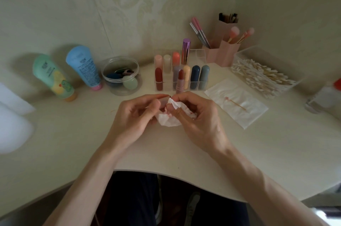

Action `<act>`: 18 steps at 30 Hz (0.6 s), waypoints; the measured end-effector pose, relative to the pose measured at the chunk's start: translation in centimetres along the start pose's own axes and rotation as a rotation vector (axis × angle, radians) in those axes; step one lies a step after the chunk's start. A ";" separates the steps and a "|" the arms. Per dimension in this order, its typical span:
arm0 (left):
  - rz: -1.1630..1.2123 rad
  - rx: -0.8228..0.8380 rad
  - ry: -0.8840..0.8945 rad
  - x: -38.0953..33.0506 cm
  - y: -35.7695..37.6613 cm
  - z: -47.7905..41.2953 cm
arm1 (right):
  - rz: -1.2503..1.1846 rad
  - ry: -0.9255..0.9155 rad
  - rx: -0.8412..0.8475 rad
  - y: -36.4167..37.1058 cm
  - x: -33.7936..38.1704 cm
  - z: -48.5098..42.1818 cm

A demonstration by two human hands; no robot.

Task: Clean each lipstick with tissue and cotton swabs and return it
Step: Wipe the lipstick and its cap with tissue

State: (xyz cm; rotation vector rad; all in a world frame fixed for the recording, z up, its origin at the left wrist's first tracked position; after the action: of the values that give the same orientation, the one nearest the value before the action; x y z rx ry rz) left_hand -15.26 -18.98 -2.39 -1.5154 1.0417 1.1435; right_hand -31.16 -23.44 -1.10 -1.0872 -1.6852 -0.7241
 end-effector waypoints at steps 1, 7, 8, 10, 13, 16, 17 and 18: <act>0.015 -0.001 -0.027 0.3 0.0 0.0 | 0.001 -0.003 0.003 0.0 0.0 0.0; -0.121 -0.046 0.086 -0.2 -0.5 -0.2 | 0.034 0.025 -0.001 0.0 -0.7 0.0; -0.136 -0.051 0.100 -0.2 -0.6 -0.2 | 0.039 0.024 -0.001 0.0 -0.7 0.0; -0.109 -0.044 0.082 -0.1 -0.5 -0.3 | 0.032 0.017 -0.008 -0.1 -0.6 -0.1; -0.038 0.001 0.001 0.2 0.0 -0.1 | 0.022 -0.003 -0.010 -0.2 -0.2 -0.2; -0.051 0.003 -0.026 0.7 0.0 -0.1 | 0.023 0.002 -0.008 -0.2 -0.3 -0.1; -0.077 -0.009 -0.011 0.5 -0.2 -0.1 | 0.028 0.005 -0.008 -0.1 -0.4 -0.1; -0.109 -0.018 0.013 0.4 -0.4 -0.1 | 0.029 0.008 -0.006 -0.1 -0.4 0.0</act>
State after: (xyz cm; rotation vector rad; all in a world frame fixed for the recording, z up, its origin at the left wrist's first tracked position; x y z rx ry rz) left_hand -14.79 -19.07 -2.71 -1.5761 0.9484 1.0704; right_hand -31.14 -23.64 -1.49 -1.1094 -1.6584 -0.7140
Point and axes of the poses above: each hand's wrist, its own z-axis away from the middle knuckle, its own y-axis out of the palm, x = y × z, the point moved 8 cm from there along -z, towards the middle knuckle, and after that the axes turned 10 degrees about -z, right-handed, at the moved point
